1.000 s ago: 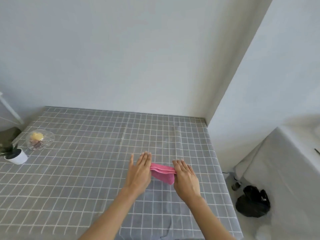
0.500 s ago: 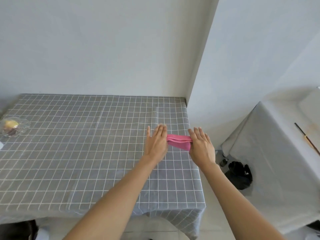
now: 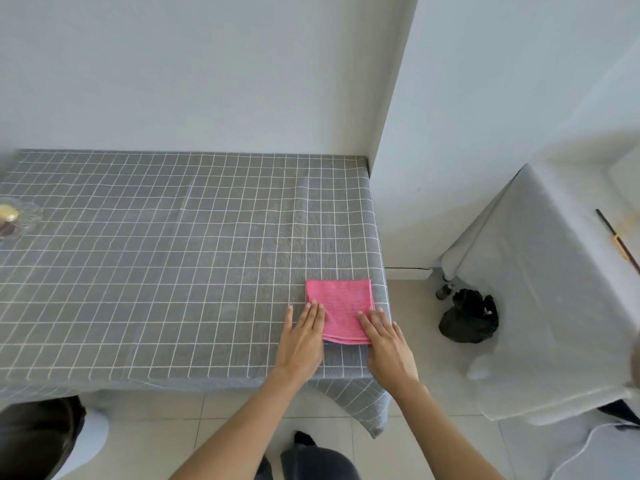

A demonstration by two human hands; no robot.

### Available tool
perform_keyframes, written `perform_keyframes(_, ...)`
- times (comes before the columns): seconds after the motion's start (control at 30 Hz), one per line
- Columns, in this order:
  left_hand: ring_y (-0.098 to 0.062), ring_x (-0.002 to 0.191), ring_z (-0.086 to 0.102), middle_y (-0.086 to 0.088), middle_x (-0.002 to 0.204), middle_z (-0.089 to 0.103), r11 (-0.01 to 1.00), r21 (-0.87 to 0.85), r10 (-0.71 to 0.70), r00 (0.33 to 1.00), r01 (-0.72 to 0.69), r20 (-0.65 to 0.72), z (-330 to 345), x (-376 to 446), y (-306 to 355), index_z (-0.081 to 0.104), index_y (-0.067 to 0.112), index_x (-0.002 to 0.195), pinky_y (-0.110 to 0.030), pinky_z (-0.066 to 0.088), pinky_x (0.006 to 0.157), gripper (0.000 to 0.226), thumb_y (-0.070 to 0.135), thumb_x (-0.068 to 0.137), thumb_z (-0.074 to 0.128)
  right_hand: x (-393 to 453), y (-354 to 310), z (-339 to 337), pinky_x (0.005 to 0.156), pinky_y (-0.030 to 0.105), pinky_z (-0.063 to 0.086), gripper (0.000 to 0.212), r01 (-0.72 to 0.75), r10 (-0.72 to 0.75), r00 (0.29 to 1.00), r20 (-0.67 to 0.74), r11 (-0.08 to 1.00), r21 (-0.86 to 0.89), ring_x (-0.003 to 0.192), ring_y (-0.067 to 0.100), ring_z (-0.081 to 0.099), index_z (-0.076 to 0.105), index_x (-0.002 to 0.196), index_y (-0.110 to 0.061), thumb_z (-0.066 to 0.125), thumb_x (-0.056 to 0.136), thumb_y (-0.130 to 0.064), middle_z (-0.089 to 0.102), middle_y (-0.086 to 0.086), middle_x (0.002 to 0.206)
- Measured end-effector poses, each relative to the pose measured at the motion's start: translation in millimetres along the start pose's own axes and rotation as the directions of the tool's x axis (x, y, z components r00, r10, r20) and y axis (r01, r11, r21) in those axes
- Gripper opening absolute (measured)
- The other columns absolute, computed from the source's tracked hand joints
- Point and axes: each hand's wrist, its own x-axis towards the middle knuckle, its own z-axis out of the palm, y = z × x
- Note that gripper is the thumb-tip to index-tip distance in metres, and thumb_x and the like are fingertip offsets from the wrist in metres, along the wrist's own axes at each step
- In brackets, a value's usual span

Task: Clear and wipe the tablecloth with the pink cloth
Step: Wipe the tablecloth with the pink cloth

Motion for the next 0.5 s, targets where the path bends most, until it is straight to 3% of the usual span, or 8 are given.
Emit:
perform_keyframes(0.33,-0.019,0.147,-0.006,-0.008,0.158,-0.011,1.000,0.022,0.000,1.000,-0.001,0.031,18,-28,0,-0.010,0.010,0.149,-0.044,-0.022,0.111,0.061,0.025,0.103,0.027,-23,-1,12,0.117,0.034,-0.009,0.064,-0.002,0.005,0.999,0.049,0.998,-0.056,0.149,0.020,-0.009,0.002,0.155,-0.024,0.034,0.100,-0.016,-0.005,0.001,0.162)
perform_keyframes(0.5,-0.023,0.148,-0.007,-0.011,0.158,-0.015,0.997,0.079,-0.001,0.997,-0.005,0.076,15,-35,-1,-0.013,0.006,0.148,-0.046,-0.023,0.110,0.065,0.026,0.103,0.029,-30,-6,20,0.116,0.039,-0.012,0.067,-0.037,0.046,0.993,0.107,0.996,-0.085,0.146,0.022,-0.019,-0.019,0.149,-0.022,0.028,0.102,-0.025,-0.026,0.000,0.155)
